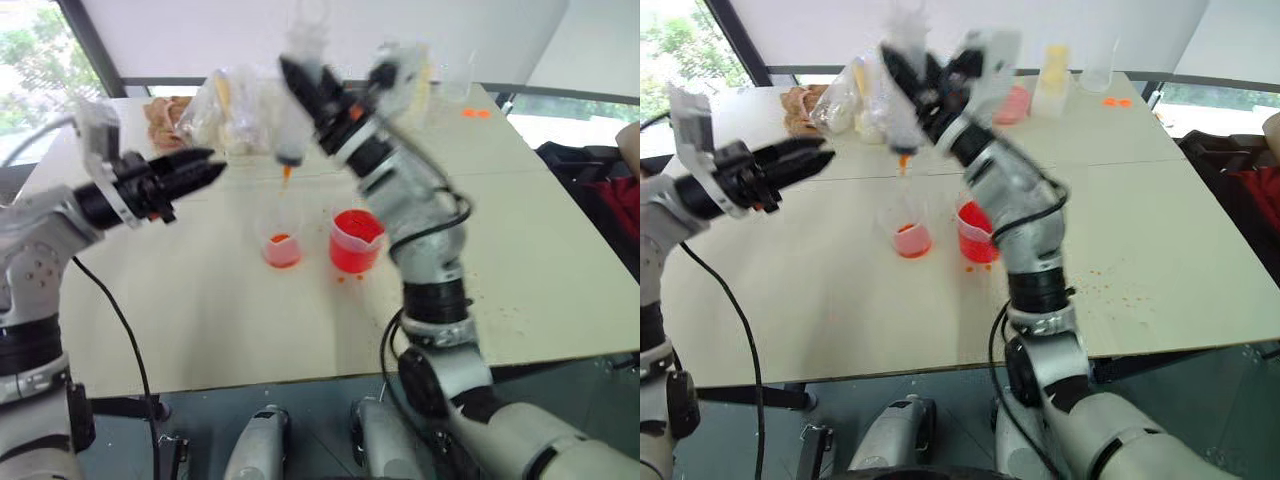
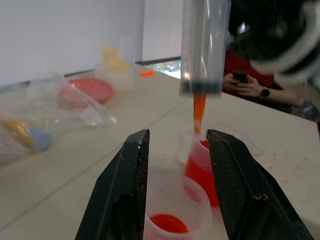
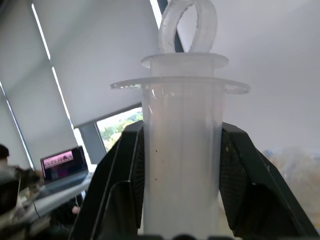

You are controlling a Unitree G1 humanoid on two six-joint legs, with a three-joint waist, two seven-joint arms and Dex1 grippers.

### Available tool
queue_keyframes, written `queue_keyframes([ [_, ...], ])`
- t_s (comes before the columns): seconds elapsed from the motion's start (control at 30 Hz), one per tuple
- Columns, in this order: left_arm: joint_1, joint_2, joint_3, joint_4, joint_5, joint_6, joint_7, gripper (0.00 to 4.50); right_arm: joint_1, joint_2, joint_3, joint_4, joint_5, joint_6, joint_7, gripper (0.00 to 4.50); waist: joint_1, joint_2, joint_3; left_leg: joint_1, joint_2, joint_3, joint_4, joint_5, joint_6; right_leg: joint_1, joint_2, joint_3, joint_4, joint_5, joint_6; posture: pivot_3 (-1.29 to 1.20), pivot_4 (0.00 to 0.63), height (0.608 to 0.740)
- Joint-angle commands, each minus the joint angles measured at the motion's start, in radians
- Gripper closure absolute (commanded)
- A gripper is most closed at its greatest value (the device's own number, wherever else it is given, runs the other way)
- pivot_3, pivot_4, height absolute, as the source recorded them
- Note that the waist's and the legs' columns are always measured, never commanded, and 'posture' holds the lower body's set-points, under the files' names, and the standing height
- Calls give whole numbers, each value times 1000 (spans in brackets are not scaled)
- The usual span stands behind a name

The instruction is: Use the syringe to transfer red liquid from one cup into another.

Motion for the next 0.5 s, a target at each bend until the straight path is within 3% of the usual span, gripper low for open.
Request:
queue_keyframes([
  [0.03, 69, 27, -29, -161, -19, 0, -11, 2651, -77, -204, -216, -23, 255, 322, -134, 3084, 13, 0, 0, 0, -1, 0, 0, 0, 0, 0, -1, 0, -1, 0, 0, 0, 150, 740],
  [0.2, 171, 48, -110, -261, 102, -115, -28, 2651, -90, -433, -354, 98, 374, 712, -324, 3084, 13, 0, 0, 0, -1, 3, -3, 0, 1, 4, -1, 0, -11, -2, -4, 0, 150, 740],
  [0.27, 186, 24, -114, -281, 73, -113, -19, 2651, -40, -509, -381, 142, 355, 869, -339, 3084, 9, 1, 0, 0, 0, 6, -3, -1, 2, 4, 0, 1, -13, -2, -5, 0, 150, 740],
  [0.5, 214, -49, -154, -293, 70, -116, 43, 2651, 178, -605, -354, 249, 437, 989, -365, 3084, 13, 1, 0, 0, 0, 10, -1, -2, 4, 7, 1, 1, -15, -2, -4, 0, 150, 740],
])
